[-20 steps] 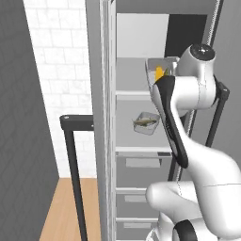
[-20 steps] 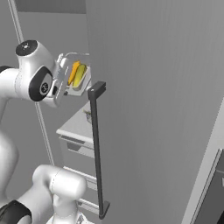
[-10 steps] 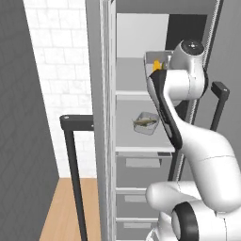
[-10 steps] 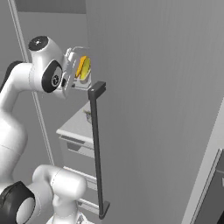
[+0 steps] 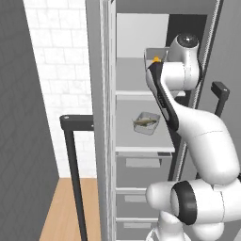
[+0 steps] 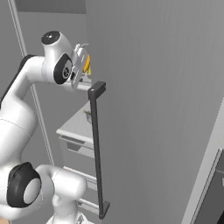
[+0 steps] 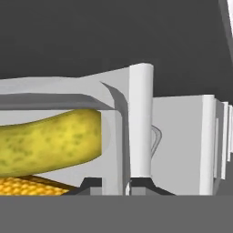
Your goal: Take the meat container that has the fish and place it on the second highest rack of the freezer. Then take the vegetable container that has the cucumber and corn and place it on the highest rack of the freezer.
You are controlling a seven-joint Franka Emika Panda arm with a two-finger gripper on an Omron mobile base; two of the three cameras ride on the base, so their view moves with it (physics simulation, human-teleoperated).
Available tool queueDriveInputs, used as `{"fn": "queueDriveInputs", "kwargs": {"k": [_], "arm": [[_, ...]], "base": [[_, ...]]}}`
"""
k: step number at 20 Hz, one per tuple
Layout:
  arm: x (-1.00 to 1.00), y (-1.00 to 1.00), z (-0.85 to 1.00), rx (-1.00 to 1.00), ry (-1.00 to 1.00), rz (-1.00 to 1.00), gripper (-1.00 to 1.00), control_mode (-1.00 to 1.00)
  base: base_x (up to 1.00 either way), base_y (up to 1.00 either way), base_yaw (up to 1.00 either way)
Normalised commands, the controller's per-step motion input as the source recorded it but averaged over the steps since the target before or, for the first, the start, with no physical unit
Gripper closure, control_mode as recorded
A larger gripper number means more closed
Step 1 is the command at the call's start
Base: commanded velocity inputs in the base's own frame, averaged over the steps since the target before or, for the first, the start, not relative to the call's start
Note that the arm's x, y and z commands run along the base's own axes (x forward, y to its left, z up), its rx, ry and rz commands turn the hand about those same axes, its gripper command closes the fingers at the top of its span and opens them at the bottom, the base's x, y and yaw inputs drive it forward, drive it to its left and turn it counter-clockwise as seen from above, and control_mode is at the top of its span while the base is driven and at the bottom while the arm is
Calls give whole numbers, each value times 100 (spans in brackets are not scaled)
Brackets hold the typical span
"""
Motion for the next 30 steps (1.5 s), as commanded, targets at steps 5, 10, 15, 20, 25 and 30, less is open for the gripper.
{"fn": "queueDriveInputs", "kwargs": {"k": [5,10,15,20,25,30], "arm": [[16,0,-21,0,1,0,100,-100],[18,0,-17,0,0,0,100,-100],[22,0,-11,0,2,0,100,-100],[31,0,-1,0,0,0,100,-100],[32,0,0,0,0,0,100,-100],[32,0,-1,0,0,0,100,-100]], "base": [[0,0,0],[0,0,0],[0,0,0],[0,0,0],[0,0,0],[0,0,0]]}}
